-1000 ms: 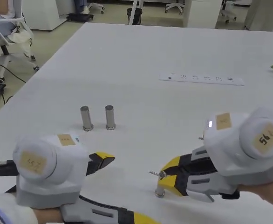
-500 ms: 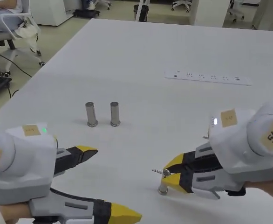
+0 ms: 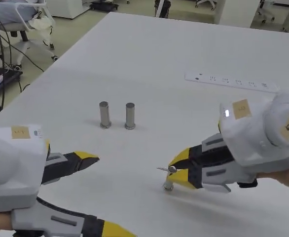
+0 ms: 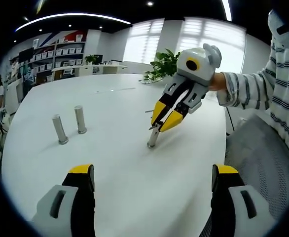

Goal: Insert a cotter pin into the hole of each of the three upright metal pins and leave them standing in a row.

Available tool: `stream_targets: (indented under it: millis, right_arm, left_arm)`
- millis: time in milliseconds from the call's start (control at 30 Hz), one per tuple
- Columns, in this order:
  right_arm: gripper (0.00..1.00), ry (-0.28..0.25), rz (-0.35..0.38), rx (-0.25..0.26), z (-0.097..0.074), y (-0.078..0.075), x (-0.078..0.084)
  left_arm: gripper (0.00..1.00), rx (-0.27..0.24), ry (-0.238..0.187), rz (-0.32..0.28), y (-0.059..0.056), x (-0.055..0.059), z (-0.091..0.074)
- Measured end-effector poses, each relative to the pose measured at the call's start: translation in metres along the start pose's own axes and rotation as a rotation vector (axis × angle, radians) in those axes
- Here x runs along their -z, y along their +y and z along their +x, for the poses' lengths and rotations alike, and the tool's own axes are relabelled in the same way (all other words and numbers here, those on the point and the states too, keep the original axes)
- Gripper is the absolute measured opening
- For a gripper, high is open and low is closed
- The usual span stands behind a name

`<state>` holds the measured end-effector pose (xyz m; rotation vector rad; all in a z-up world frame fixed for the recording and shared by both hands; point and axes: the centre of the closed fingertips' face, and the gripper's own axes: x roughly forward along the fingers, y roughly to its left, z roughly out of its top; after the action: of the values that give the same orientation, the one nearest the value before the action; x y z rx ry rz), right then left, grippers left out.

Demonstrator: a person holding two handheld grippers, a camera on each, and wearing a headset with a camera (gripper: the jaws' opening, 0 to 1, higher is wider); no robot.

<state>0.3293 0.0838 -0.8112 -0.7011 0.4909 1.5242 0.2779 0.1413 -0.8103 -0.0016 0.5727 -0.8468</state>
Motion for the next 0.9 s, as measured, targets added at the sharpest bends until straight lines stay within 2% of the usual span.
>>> stream_targets:
  millis: [167,433,600,767,833,900]
  right_arm:
    - [0.10,-0.015,-0.004,-0.026,0.007,-0.012,-0.003]
    - [0.10,-0.025,-0.003,-0.059,0.014,-0.020,-0.010]
    - [0.10,-0.010,-0.025,-0.070,0.015,-0.020,-0.009]
    - [0.10,-0.001,-0.034,-0.071,0.016,-0.020,-0.008]
    - [0.10,0.001,-0.034,-0.069,0.017,-0.020,-0.007]
    - [0.10,0.006,-0.025,-0.068,0.017,-0.021,-0.005]
  left_arm:
    - [1.00,-0.011,-0.015,-0.012,0.003,-0.002,-0.003]
    - [0.99,-0.028,-0.040,-0.016,0.006,-0.006,-0.007]
    - [0.99,-0.002,-0.032,0.004,-0.003,-0.004,-0.004]
    - [0.99,0.001,-0.029,-0.007,-0.004,-0.002,-0.003]
    - [0.99,-0.003,-0.037,-0.012,-0.003,-0.003,-0.003]
    - [0.99,-0.019,-0.068,-0.021,0.001,-0.006,-0.004]
